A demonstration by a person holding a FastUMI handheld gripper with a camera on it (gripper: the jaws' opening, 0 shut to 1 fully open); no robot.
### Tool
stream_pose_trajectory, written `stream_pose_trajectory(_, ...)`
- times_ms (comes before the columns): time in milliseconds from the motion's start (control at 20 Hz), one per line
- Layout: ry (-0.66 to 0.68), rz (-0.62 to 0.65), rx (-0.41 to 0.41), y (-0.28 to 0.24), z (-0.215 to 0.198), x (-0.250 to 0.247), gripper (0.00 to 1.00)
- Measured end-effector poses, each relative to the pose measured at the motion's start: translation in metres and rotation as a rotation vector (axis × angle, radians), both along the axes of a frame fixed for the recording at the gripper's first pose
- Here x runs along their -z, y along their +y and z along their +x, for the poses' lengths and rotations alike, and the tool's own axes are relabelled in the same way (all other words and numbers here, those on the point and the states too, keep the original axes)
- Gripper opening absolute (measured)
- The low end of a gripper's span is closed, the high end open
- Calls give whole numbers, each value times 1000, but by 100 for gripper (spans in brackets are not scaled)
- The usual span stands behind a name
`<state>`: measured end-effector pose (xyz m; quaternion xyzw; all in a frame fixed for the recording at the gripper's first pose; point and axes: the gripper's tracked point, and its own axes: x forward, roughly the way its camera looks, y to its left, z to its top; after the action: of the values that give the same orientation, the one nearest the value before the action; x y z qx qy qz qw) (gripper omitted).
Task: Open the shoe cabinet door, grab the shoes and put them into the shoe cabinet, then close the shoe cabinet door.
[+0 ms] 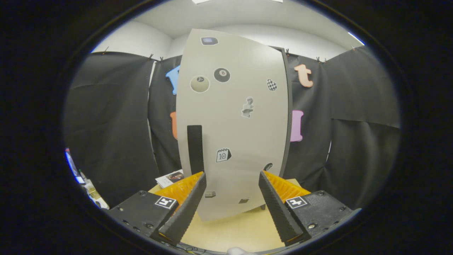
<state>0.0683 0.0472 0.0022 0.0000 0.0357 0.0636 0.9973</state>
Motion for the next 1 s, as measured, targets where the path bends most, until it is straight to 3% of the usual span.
stream_pose_trajectory(450,-39,11,88,-37,-57,-17,98)
stream_pose_trajectory(1000,-56,36,159,-70,-126,-4,98)
